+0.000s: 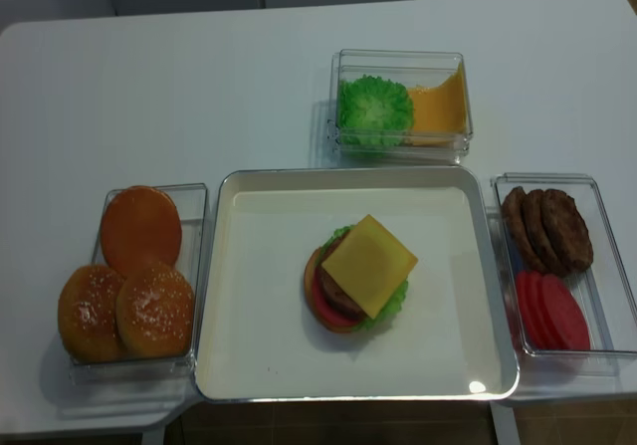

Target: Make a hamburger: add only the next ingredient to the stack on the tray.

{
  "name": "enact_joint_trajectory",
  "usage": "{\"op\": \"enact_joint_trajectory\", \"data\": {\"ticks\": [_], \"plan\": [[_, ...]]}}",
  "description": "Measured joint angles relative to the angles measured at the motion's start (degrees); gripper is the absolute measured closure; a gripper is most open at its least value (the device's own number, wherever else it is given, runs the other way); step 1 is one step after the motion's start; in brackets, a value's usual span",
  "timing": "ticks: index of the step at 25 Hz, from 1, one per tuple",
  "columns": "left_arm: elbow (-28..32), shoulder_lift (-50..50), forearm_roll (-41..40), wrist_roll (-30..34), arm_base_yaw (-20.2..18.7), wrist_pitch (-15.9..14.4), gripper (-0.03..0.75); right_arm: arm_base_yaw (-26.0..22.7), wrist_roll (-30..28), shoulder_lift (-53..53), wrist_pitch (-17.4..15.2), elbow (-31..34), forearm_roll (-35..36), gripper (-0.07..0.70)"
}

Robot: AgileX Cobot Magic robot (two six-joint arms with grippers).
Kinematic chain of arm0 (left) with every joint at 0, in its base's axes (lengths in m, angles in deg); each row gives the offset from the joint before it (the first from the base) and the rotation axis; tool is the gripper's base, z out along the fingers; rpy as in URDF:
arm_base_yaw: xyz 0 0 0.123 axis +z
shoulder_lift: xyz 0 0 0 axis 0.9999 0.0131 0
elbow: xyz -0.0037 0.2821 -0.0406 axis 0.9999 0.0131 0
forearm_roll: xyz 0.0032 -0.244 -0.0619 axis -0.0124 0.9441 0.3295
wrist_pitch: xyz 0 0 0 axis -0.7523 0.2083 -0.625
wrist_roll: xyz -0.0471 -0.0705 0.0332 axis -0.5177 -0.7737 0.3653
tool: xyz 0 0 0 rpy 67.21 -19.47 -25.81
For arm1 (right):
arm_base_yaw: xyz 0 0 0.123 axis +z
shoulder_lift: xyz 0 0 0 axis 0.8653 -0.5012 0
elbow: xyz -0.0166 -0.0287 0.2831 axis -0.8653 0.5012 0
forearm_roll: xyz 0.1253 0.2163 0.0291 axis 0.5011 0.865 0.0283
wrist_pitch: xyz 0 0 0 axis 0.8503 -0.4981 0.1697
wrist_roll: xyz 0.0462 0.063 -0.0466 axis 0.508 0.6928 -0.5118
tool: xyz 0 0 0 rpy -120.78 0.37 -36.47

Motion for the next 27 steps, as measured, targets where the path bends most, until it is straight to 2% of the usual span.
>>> {"op": "enact_joint_trajectory", "data": {"ticks": [3,9,20,27], "plan": [[0.0,0.0,0.0,0.0,0.0,0.0,0.417,-0.3,0.0,0.0,0.0,0.0,0.0,0.410],[0.0,0.0,0.0,0.0,0.0,0.0,0.416,-7.0,0.0,0.0,0.0,0.0,0.0,0.442],[0.0,0.0,0.0,0.0,0.0,0.0,0.417,-7.4,0.0,0.1,0.0,0.0,0.0,0.547],[0.0,0.0,0.0,0.0,0.0,0.0,0.417,-7.4,0.0,0.1,0.0,0.0,0.0,0.578]]}}
